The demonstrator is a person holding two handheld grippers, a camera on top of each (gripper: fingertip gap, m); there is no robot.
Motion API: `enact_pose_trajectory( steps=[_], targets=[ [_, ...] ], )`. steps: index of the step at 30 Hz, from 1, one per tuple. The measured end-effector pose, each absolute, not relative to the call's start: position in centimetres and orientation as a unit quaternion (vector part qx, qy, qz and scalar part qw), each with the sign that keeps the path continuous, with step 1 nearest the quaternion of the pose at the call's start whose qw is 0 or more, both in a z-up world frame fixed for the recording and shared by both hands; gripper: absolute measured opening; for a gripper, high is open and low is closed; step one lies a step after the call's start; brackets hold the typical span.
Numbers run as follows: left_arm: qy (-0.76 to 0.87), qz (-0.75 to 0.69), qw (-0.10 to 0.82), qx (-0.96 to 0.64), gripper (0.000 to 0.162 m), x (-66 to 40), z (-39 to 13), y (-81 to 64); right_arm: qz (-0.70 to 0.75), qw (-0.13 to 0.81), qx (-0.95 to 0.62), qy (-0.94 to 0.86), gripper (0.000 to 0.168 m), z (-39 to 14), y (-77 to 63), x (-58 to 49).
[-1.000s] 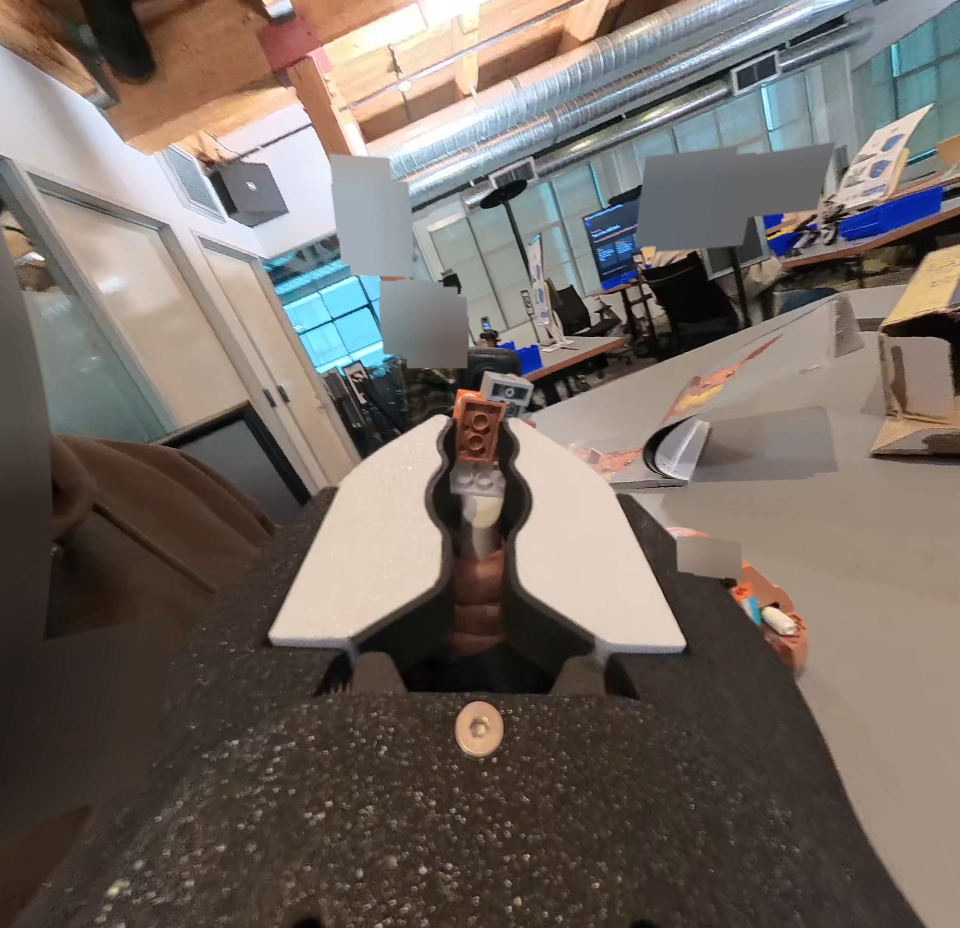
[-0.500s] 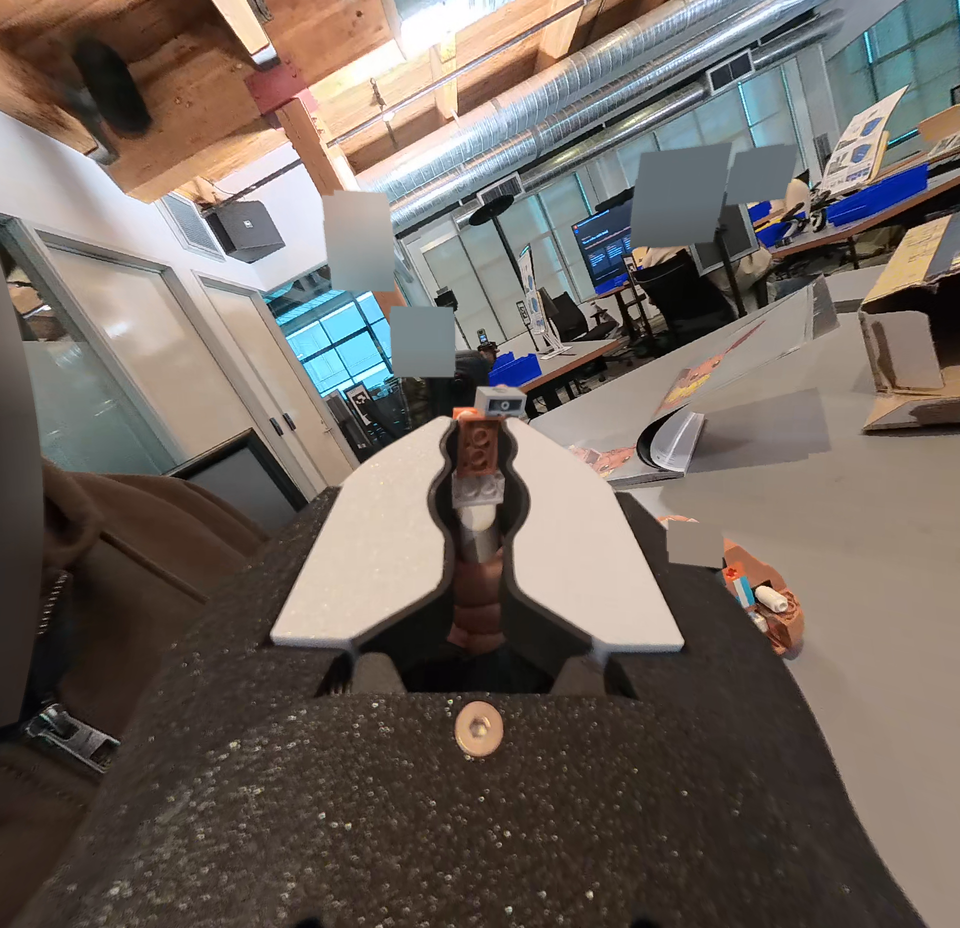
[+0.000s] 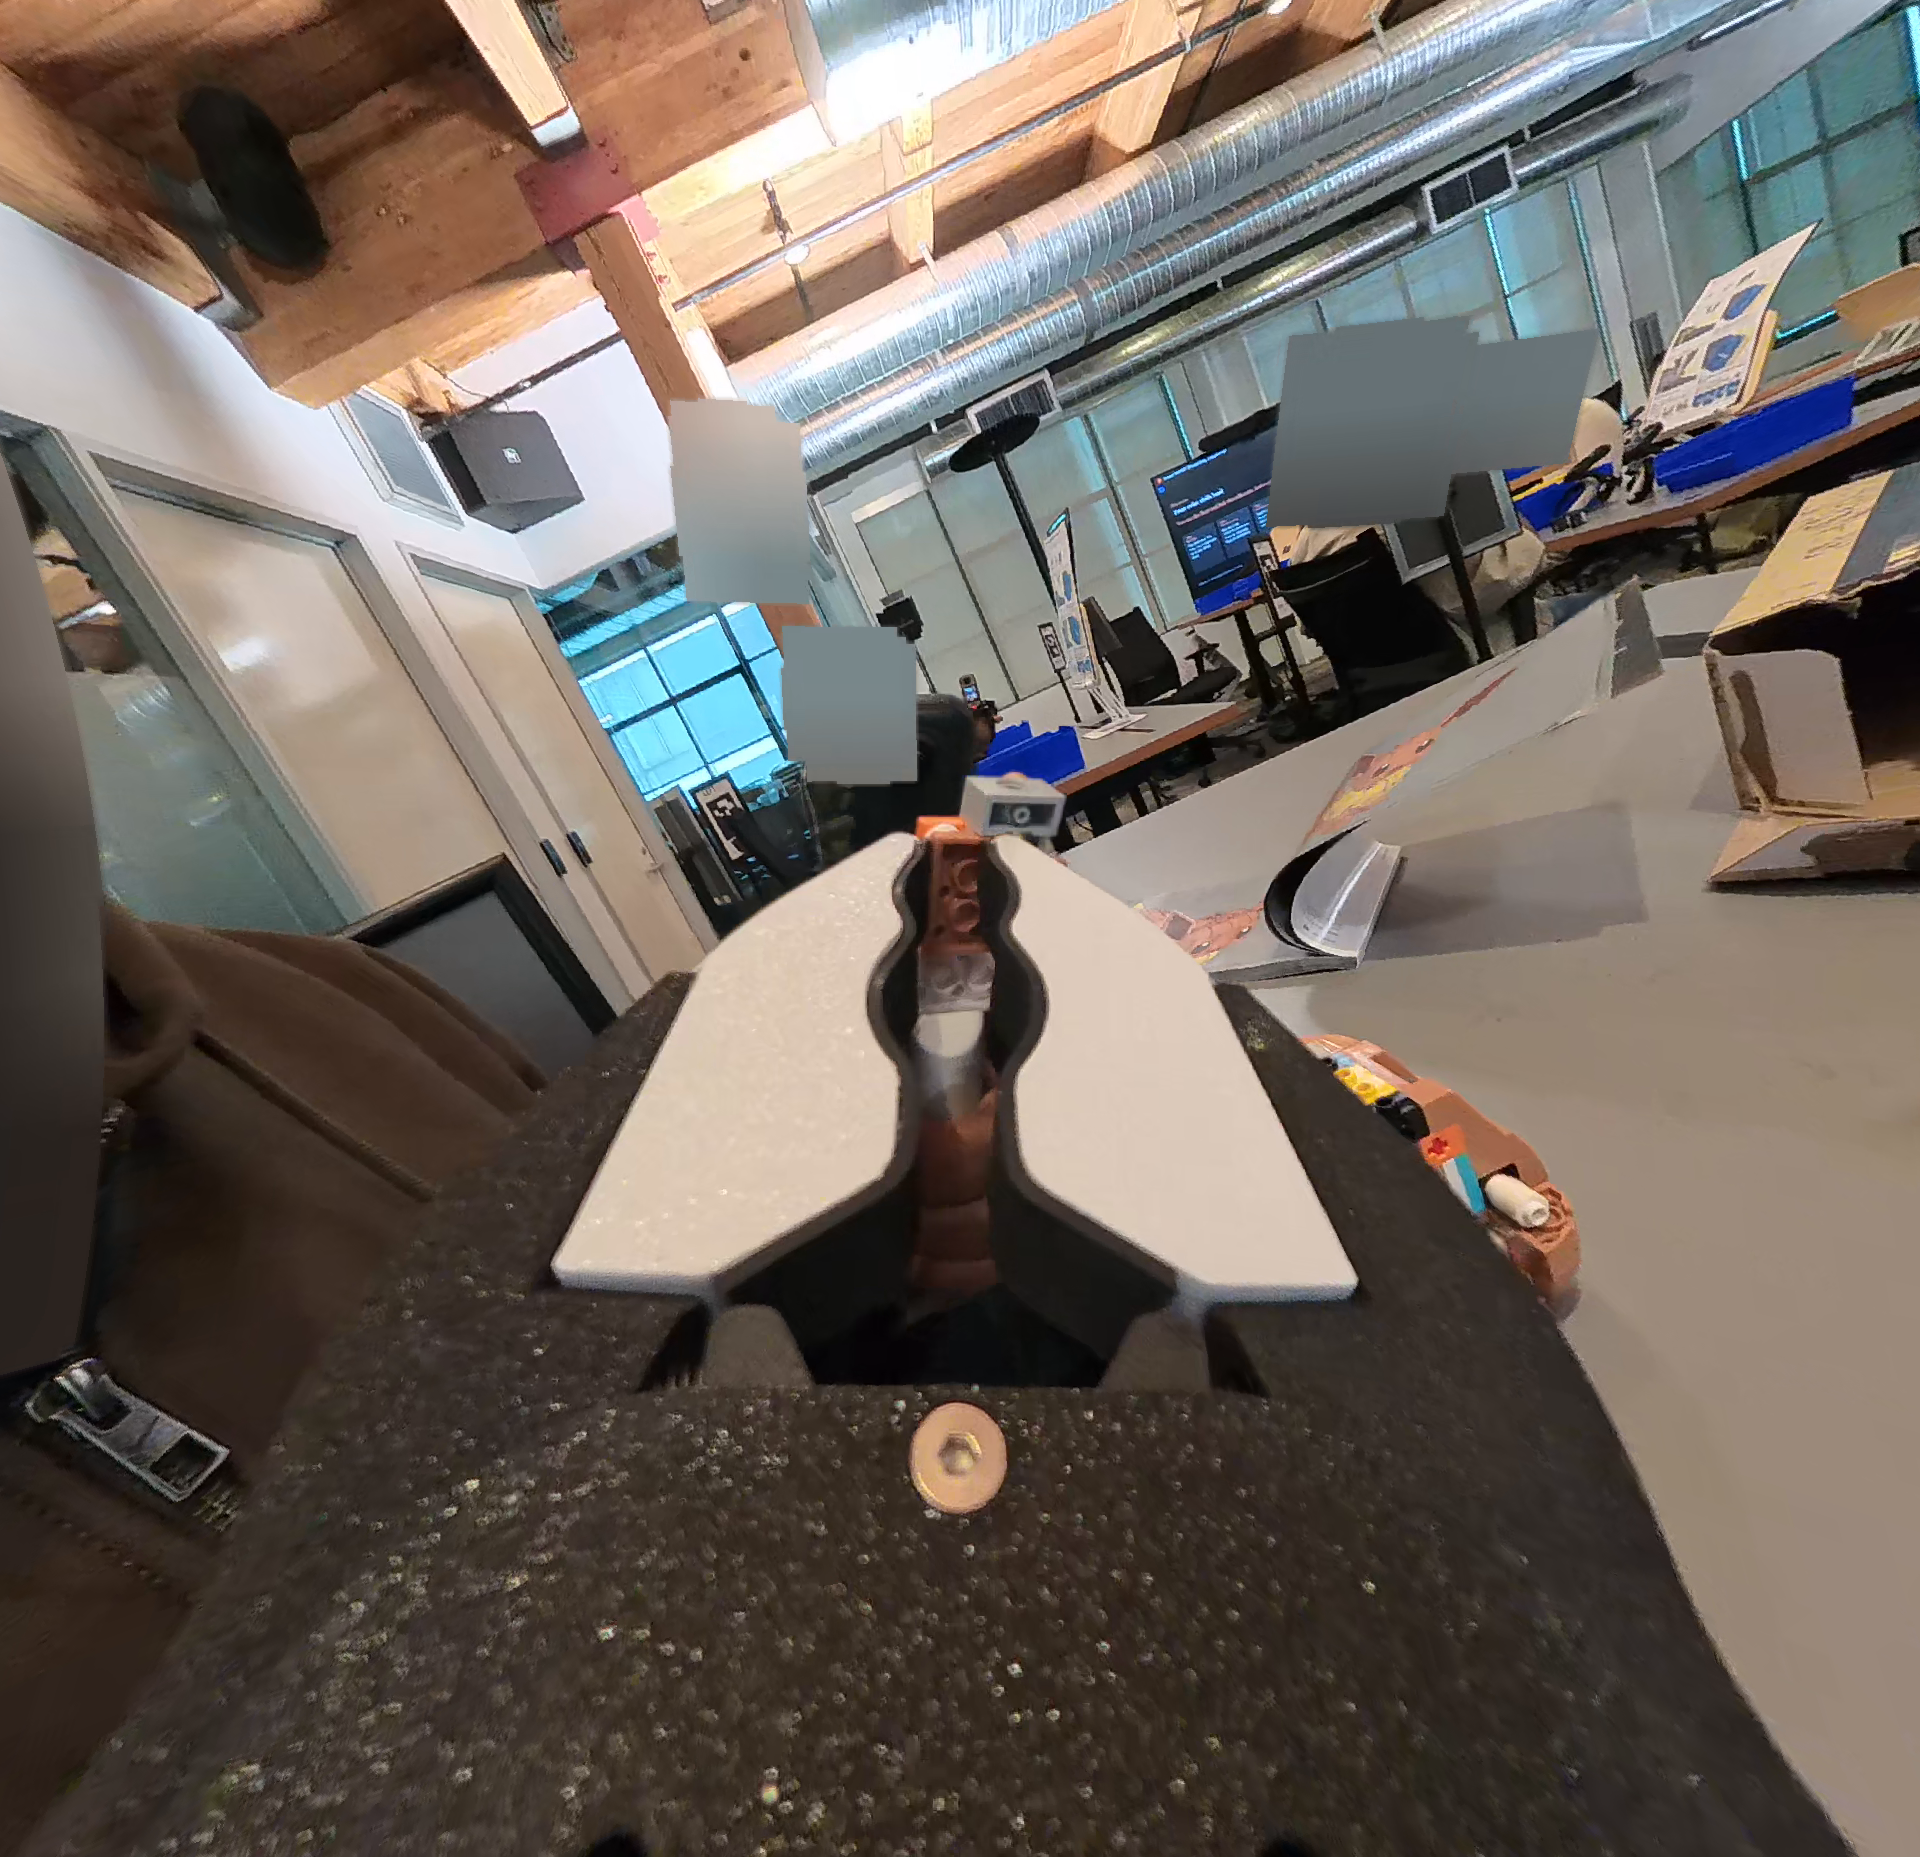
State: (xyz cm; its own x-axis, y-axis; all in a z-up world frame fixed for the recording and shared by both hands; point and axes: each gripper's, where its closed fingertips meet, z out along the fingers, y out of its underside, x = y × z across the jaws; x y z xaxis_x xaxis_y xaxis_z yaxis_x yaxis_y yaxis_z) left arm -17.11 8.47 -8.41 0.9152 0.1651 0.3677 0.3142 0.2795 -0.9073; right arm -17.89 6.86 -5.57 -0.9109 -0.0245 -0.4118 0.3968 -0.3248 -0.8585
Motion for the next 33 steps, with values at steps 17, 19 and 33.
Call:
enact_pose_trajectory(
  steps=[17,19,33],
  targets=[
    [-0.223,0.041,0.742,-0.631,0.038,-17.9,-8.7,8.2,-0.777,0.069,0.201,0.593,0.008,-6.3,7.4,-18.5],
    [-0.232,0.108,0.709,-0.657,0.038,-18.5,-9.1,8.0,-0.767,0.051,0.21,0.605,0.019,-6.5,7.4,-18.8],
    [-0.236,0.164,0.667,-0.688,0.038,-18.7,-9.6,8.2,-0.77,0.063,0.209,0.599,0.013,-7.0,7.2,-19.0]
  ],
)
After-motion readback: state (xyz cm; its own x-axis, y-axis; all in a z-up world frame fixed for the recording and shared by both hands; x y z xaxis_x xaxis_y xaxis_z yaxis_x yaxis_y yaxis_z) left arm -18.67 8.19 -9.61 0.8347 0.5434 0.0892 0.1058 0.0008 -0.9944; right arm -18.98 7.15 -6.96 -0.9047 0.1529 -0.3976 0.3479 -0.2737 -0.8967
